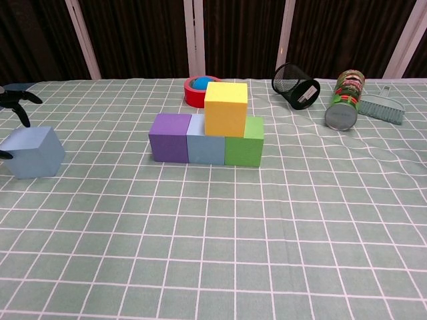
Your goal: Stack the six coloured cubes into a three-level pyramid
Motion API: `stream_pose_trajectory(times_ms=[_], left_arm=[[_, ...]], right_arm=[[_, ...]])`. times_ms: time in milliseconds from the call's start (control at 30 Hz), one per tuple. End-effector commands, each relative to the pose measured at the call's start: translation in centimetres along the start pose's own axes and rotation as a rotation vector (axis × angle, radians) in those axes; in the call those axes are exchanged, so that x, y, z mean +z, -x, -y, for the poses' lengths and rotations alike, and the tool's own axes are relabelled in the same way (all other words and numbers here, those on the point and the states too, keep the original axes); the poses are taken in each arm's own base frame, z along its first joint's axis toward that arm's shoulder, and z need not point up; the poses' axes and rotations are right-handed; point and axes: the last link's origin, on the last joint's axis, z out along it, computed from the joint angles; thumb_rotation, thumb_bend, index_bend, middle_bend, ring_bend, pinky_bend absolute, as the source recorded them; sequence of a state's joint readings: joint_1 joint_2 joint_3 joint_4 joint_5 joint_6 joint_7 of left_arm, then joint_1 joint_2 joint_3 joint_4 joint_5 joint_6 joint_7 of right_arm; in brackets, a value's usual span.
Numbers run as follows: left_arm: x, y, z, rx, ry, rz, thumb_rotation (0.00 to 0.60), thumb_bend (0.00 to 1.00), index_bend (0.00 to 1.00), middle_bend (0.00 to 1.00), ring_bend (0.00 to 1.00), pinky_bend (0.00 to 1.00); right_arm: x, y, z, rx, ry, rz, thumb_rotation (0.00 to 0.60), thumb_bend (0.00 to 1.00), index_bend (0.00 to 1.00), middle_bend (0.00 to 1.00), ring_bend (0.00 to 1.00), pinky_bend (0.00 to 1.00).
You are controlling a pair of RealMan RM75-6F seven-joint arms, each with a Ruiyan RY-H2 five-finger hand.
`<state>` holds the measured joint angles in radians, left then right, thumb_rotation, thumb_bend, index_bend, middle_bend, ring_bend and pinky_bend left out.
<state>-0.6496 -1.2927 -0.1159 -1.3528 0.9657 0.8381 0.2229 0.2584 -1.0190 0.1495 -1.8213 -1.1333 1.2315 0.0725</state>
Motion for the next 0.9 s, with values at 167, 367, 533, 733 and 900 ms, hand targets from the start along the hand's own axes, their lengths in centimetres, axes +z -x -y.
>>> stream_pose_trajectory(times_ms=[167,367,533,733,900], left_arm=[[0.16,0.06,-0.29,0.003,0.012,0.003,0.6,0.26,0.0,0.26,0.01,0.0],[0.2,0.16,-0.42,0.001,0.015,0.009,0.6,0.28,0.0,0.27,0.01,0.0],[0.15,0.27,-0.48,-0.002,0.018,0.012,0.6,0.35,0.0,0.28,0.01,0.0],[0.06,0.27,-0.71,-0.007,0.028,0.007,0.6,0.41,0.0,0.3,0.01,0.0],[-0.1,-0.34,-1.1,-0.011,0.046,-0.012,0.6,0.41,0.0,0.3,0.01,0.0]], right_arm=[[-0.04,0.03,0.05,0.001,-0.002,0.002,0.6,0.24,0.0,0.0,0.0,0.0],[-0.09,0.03,0.08,0.001,-0.005,0.003,0.6,0.24,0.0,0.0,0.0,0.0],[-0.09,0.05,0.12,0.001,-0.006,0.004,0.6,0.24,0.0,0.0,0.0,0.0],[-0.14,0.12,0.17,0.0,-0.008,0.007,0.6,0.24,0.0,0.0,0.0,0.0],[-0.17,0.19,0.18,0.0,-0.008,0.009,0.6,0.24,0.0,0.0,0.0,0.0]])
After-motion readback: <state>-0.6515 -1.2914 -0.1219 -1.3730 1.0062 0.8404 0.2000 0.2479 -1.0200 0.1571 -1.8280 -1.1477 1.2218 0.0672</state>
